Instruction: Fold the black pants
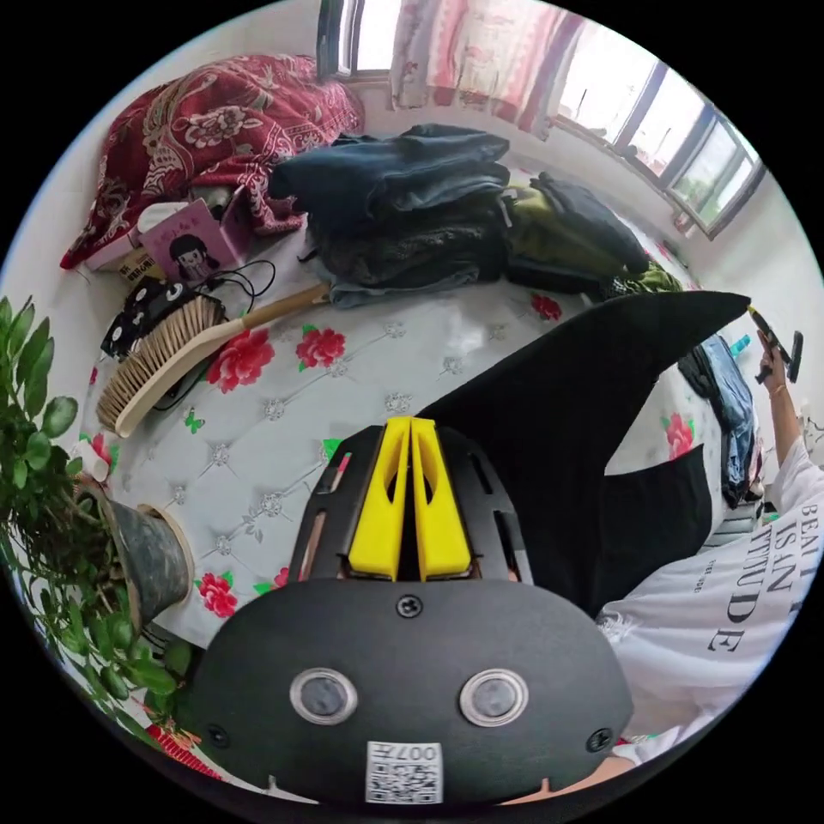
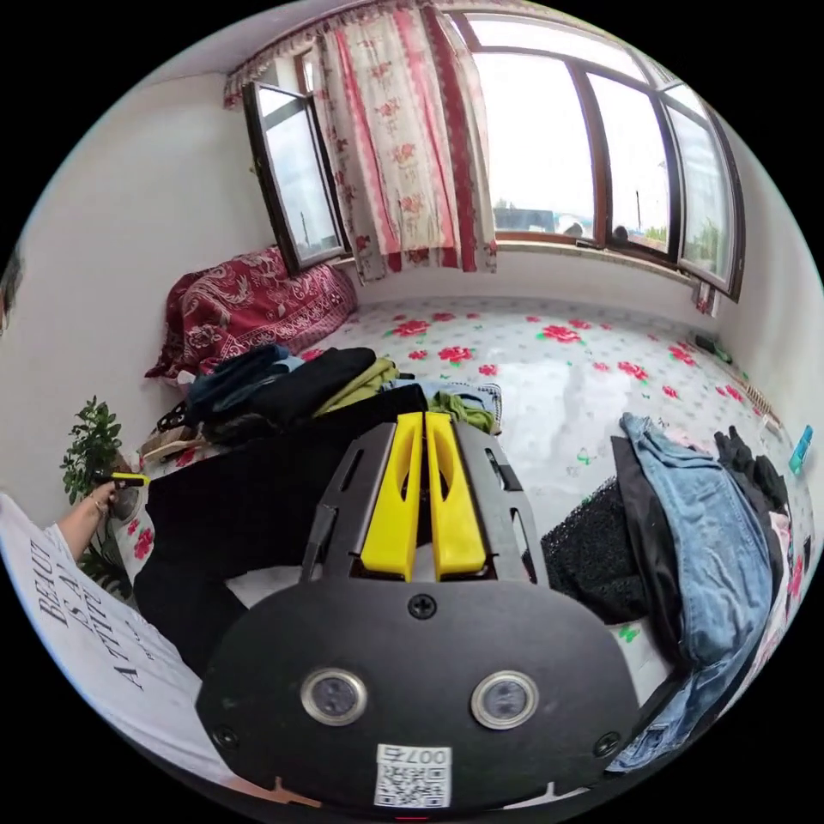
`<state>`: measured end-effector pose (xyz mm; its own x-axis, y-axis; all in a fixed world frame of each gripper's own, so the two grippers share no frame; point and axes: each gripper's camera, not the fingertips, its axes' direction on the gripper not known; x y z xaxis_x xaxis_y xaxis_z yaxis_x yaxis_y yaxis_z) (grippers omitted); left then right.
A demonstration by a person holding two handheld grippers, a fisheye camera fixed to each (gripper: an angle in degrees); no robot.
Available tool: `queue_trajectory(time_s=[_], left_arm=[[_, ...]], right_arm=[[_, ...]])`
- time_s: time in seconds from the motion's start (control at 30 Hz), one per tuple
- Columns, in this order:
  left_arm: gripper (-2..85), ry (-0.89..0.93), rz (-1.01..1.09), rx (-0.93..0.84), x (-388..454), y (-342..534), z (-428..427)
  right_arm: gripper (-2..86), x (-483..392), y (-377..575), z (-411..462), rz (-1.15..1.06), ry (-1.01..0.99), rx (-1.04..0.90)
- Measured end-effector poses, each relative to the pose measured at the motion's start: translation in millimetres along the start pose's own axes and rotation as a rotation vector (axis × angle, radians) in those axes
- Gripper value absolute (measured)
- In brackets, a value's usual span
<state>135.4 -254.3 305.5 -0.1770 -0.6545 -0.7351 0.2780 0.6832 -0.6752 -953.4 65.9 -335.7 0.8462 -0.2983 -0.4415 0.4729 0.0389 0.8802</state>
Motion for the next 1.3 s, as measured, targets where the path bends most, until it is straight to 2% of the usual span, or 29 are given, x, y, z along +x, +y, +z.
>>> queue_trajectory(time_s=[0.17,0.27,0.37,0.53,0.67,0.83,0.9,1.0,1.13,1.3], left_arm=[[-0.9,-0.009,0.05,0.152,23,79,-73],[-1.0,0.027,0.058,0.189,35,140,-94],[-1.0,0.03,0.05,0.143,52,202,-92],[-1.0,0.093,-0.152,-0.049,50,283,-30],[-0.9,0.144,-0.204,-0.091,45,287,-7],[-0.8,0.123,-0.161,0.119,50,275,-65],[-0.6,0.085,-0.137,0.136,52,283,-79],[0.5,0.066,-0.105,0.034,59,301,-57],[9.8,0.137,-0.253,-0.101,71,329,17],[13.1,0.106,-0.392,-0.182,74,337,63]], right_arm=[[-0.2,1,64,-90,-0.05,0.064,-0.018],[-0.2,18,139,-117,0.047,0.074,-0.117],[-0.2,37,228,-129,0.219,0.051,-0.215],[-0.2,68,353,-120,0.564,-0.001,-0.32],[-0.2,81,353,-119,0.592,-0.071,-0.297],[-0.2,63,294,-164,0.345,-0.086,-0.184],[-0.2,52,288,-181,0.274,-0.079,-0.165],[-0.2,46,309,-182,0.24,-0.006,-0.233],[-0.2,73,366,-145,0.459,-0.019,-0.407],[-0.2,70,372,-131,0.441,-0.032,-0.461]])
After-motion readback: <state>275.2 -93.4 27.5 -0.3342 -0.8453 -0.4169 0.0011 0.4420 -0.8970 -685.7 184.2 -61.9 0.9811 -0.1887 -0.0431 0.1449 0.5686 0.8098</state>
